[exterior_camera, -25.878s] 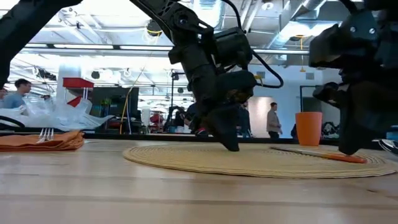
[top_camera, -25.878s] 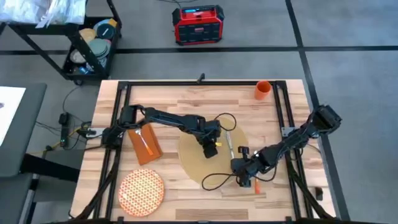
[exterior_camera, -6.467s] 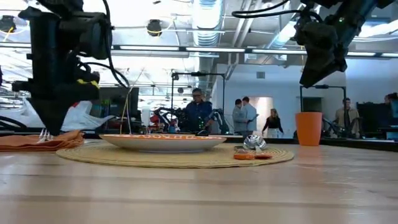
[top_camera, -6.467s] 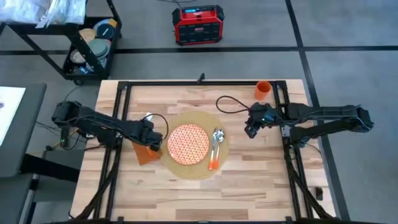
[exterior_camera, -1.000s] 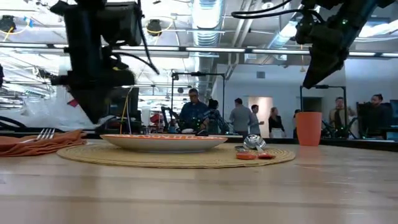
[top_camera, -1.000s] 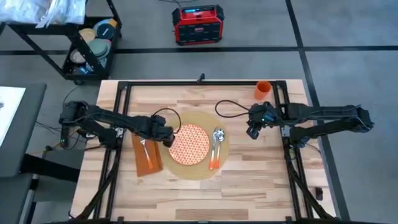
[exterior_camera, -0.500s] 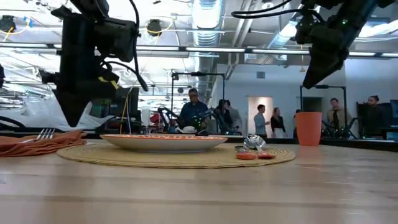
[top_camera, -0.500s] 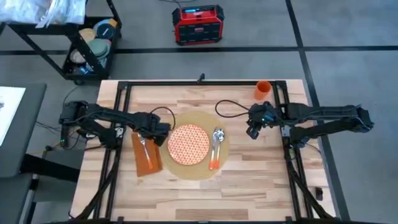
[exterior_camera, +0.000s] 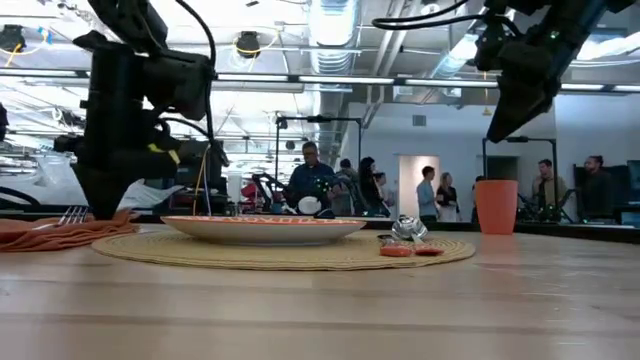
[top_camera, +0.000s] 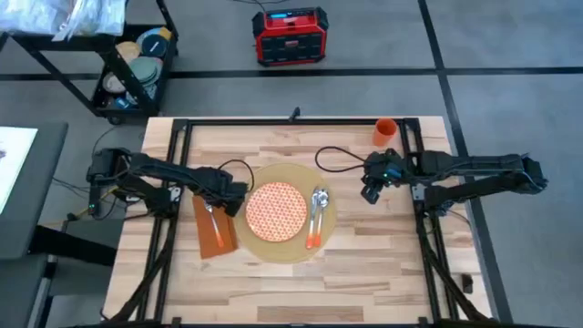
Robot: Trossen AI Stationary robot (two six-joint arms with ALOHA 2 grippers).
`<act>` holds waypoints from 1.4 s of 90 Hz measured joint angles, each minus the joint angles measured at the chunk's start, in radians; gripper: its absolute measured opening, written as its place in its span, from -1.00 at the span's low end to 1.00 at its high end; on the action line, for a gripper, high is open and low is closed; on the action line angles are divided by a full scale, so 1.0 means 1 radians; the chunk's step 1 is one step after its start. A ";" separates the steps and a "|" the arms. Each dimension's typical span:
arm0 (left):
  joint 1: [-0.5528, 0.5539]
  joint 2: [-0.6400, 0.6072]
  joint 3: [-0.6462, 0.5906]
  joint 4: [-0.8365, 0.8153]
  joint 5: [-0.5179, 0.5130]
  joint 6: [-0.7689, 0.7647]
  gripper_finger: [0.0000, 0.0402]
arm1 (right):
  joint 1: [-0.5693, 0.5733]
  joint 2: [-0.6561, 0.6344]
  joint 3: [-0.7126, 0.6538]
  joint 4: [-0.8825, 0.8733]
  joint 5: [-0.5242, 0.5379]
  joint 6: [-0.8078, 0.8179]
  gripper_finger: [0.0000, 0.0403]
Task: Set table place
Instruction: Adjust the table napkin, then move the orange cup to the top right of the placemat
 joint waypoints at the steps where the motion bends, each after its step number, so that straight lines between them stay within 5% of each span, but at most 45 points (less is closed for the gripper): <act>1: 0.000 0.000 0.000 0.005 0.001 0.001 -1.00 | 0.000 0.000 0.000 0.000 0.000 0.000 -0.47; 45: -0.058 0.000 -0.002 0.131 0.032 -0.002 -1.00 | 0.000 0.000 0.000 0.000 0.000 0.000 -0.47; 81: -0.067 -0.003 -0.001 0.067 0.035 -0.055 -1.00 | 0.000 0.000 0.000 0.000 -0.001 0.000 -0.47; 99: -0.080 -0.003 0.096 0.051 0.012 -0.041 -1.00 | 0.000 0.000 0.000 0.000 -0.008 0.017 -0.47; 113: -0.007 -0.003 0.154 0.129 -0.077 0.036 -1.00 | -0.026 0.004 0.000 0.002 0.022 0.075 -0.47; 126: 0.122 -0.003 0.197 0.284 -0.067 0.135 -1.00 | -0.165 0.006 0.011 -0.013 0.095 0.096 -0.47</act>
